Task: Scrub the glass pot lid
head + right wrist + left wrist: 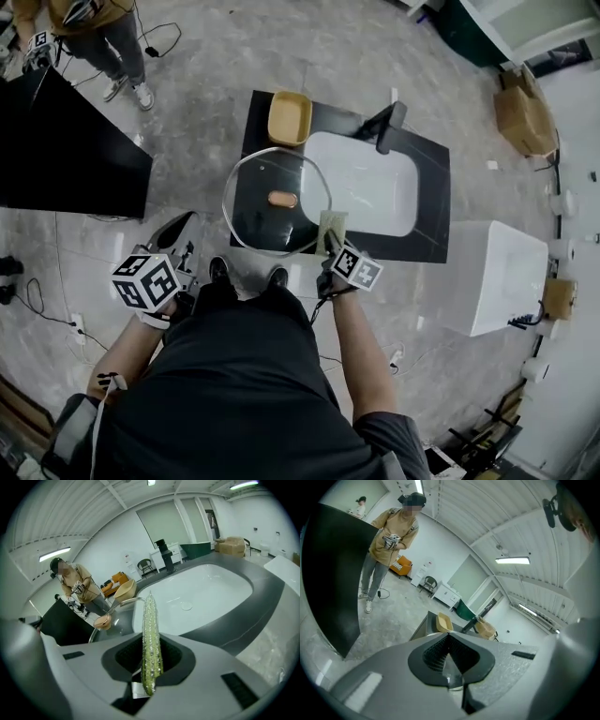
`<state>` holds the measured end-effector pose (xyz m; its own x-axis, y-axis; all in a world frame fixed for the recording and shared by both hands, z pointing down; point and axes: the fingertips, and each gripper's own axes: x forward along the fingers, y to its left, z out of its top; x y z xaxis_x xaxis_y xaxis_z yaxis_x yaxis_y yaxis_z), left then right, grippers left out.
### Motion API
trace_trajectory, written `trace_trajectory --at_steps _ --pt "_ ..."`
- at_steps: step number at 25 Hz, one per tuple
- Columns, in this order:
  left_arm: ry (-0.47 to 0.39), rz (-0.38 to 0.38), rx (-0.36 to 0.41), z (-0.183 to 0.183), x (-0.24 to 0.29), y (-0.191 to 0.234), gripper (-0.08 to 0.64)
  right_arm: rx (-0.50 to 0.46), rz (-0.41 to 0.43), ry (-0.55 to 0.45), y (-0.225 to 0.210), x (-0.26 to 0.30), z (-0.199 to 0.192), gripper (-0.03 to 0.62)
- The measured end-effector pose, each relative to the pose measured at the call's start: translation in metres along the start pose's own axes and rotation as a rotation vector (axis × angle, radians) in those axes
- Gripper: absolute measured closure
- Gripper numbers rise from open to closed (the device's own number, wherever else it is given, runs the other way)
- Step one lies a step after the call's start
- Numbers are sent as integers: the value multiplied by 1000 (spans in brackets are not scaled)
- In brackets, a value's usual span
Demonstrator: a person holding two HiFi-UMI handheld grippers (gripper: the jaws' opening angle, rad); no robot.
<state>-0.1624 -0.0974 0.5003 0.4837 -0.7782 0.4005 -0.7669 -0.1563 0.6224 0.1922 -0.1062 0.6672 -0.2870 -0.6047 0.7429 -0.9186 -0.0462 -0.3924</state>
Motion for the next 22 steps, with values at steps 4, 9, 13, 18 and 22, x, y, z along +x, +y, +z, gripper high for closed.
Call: trace_trajectory --at_steps 4,9,13,18,22 --pt "-45 69 -28 7 -7 15 558 -102 -70 12 -9 17 49 537" --pt "-92 133 -52 6 -20 9 558 -452 11 39 49 69 111 537" --pt "-117 210 -96 -4 -41 19 558 -768 98 141 101 111 107 537" --pt "-156 284 -169 -16 -65 37 558 -1133 120 194 162 143 89 537" --pt "-188 299 -199 -19 -76 44 558 -1267 197 234 196 158 66 537"
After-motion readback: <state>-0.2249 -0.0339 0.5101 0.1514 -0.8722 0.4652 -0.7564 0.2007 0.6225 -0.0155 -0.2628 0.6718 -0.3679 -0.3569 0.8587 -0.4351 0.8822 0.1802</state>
